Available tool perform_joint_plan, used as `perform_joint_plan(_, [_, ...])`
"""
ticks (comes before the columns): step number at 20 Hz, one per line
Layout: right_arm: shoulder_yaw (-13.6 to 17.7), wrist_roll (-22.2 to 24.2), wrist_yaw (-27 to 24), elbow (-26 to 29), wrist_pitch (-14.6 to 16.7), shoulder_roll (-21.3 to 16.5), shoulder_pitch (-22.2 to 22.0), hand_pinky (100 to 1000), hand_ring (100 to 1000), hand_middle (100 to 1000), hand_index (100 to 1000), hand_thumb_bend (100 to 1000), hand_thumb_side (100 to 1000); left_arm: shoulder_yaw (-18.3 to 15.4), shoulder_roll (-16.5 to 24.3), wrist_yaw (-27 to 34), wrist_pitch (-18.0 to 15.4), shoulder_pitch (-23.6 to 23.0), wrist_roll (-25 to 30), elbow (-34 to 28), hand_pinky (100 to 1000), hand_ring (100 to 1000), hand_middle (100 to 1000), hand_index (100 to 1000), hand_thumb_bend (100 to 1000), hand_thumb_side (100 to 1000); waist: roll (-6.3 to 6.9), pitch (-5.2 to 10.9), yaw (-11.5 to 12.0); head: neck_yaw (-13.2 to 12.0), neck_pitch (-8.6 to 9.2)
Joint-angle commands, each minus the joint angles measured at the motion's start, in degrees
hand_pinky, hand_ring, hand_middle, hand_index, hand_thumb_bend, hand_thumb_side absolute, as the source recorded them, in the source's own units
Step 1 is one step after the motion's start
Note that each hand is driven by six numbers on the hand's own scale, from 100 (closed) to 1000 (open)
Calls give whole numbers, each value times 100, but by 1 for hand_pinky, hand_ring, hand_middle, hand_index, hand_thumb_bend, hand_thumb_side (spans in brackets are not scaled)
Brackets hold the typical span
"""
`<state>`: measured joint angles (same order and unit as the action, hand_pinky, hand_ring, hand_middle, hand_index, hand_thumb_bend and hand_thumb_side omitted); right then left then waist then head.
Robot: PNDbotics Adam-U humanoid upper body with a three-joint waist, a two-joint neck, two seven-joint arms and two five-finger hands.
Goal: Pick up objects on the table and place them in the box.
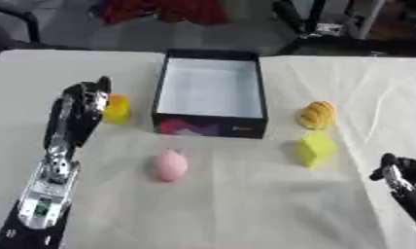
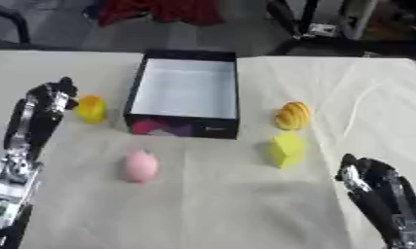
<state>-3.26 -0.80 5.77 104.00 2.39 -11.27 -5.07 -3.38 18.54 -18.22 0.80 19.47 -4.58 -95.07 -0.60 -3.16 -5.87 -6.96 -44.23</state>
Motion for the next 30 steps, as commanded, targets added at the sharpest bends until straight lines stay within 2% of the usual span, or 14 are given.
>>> perform_joint_plan(1, [-23,32,23,86,18,-84,29,704,514,430,455,100,550,271,1000,-394,-39,696,490,315,692,604,621,815,449,773,14,117,-42,-12,11])
perform_joint_plan(4, [-41,49,21,78,18,-106,24,704,514,430,454,100,557,769,1688,-900,-271,1489,1399,1059,744,665,699,873,490,755,32,129,-108,-30,11])
perform_joint_plan(7, [-63,66,21,66,14,-116,10,704,514,430,454,100,568,1300,1987,-1607,-662,2284,2550,1965,786,718,766,916,525,688,51,136,-152,-55,11])
perform_joint_plan(10, [-73,81,21,59,17,-120,4,704,514,430,454,100,563,1633,1869,-2414,-1141,2998,3644,3049,807,738,790,930,547,601,55,152,-158,-47,11])
perform_joint_plan(13, [-63,73,11,56,16,-120,-1,704,514,430,454,100,564,1666,1583,-3235,-1553,3396,4285,4000,808,739,787,920,510,533,51,168,-158,7,11])
perform_joint_plan(16, [-66,77,0,55,18,-113,0,704,514,430,454,100,563,1534,1295,-3899,-1809,3575,4473,4695,803,722,765,902,460,468,44,176,-159,28,11])
perform_joint_plan(19, [-60,76,-5,55,21,-108,1,704,513,430,454,100,564,1384,1107,-4322,-1949,3641,4483,5147,796,710,755,894,426,451,36,178,-159,35,11])
perform_joint_plan(26, [-56,73,-9,52,19,-105,-3,704,513,430,454,100,564,1235,1062,-4927,-1907,3656,4119,5390,784,689,738,879,377,420,28,178,-151,35,11])
perform_joint_plan(30, [-55,72,-10,51,18,-107,-11,704,513,430,454,100,565,1188,1117,-5093,-1954,3629,4331,5555,783,686,735,874,367,408,28,183,-140,40,11])
